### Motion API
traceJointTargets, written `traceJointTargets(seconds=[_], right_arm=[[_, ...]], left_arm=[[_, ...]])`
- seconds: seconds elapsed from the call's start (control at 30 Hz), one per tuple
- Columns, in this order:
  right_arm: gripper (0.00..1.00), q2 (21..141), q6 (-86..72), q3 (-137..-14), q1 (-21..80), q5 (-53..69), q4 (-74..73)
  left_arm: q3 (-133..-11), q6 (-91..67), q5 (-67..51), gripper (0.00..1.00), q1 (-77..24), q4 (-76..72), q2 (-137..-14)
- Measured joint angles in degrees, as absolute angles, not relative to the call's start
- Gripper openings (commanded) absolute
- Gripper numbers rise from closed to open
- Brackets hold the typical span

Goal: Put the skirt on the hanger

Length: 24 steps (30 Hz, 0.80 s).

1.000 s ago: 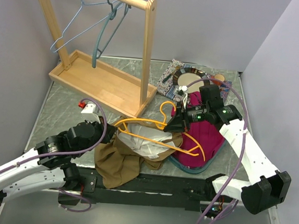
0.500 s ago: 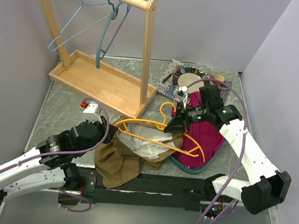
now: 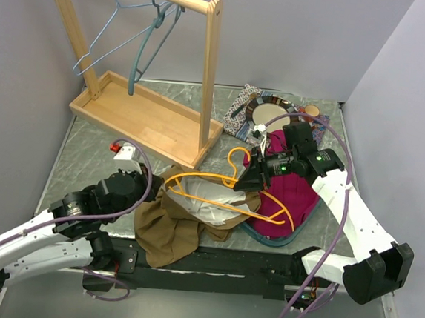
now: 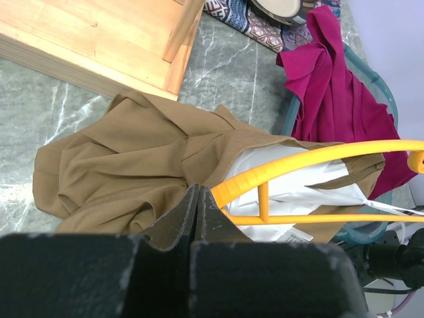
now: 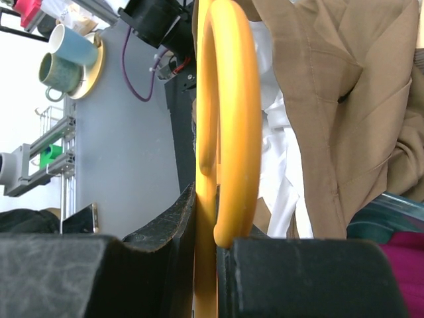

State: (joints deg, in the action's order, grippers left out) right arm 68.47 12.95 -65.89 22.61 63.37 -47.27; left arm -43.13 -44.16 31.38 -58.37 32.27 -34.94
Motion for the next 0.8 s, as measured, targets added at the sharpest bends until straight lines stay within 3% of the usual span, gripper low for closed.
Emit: traceJointTargets(seconds=[0.8], right_arm=[[0.00,69.28,9.56,-68.49,21.96,64.62,-45.58]], left_arm=[[-43.11,-45.67,29.32,0.01,-58.35,33.12,-27.53]])
